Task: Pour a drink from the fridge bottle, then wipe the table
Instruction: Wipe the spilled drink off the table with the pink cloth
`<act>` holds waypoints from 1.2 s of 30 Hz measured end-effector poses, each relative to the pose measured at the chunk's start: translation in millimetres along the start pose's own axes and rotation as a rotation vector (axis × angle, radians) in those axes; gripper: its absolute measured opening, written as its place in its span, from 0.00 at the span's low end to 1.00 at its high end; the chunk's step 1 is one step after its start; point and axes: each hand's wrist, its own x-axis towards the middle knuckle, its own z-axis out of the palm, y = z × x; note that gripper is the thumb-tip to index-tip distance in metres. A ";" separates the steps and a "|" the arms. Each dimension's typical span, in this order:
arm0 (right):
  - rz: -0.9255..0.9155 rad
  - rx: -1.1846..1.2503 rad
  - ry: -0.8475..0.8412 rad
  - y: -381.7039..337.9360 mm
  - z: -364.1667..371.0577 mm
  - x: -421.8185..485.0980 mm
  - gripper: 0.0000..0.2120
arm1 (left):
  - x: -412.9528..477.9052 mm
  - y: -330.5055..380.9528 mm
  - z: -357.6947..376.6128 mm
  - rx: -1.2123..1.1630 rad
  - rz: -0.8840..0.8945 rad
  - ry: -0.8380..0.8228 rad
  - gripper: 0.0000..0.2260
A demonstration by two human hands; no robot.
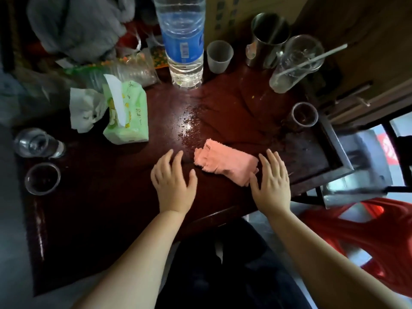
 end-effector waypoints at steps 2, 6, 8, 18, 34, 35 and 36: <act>0.009 0.017 -0.002 0.1 -0.8 -1.1 0.27 | 2.4 27.5 -0.7 0.017 0.168 -0.050 0.20; -0.030 0.044 -0.040 3.9 -3.4 1.4 0.26 | 7.6 100.0 22.2 0.092 0.077 -0.326 0.28; -0.063 0.058 -0.051 4.8 -4.3 2.9 0.24 | 8.4 118.9 36.3 0.123 -0.084 -0.426 0.34; -0.246 0.133 -0.185 24.2 -10.4 3.4 0.27 | 3.7 108.5 49.4 0.230 -0.023 -0.321 0.31; -0.480 0.089 -0.264 -82.6 13.0 -50.2 0.19 | -38.2 -28.6 -21.1 0.294 0.044 -0.345 0.36; -0.503 0.091 -0.278 -97.6 19.0 -56.7 0.18 | -42.7 -45.9 -28.3 0.289 0.026 -0.336 0.36; -0.520 0.092 -0.289 -113.5 24.0 -62.9 0.18 | -47.4 -63.7 -35.1 0.285 0.007 -0.332 0.37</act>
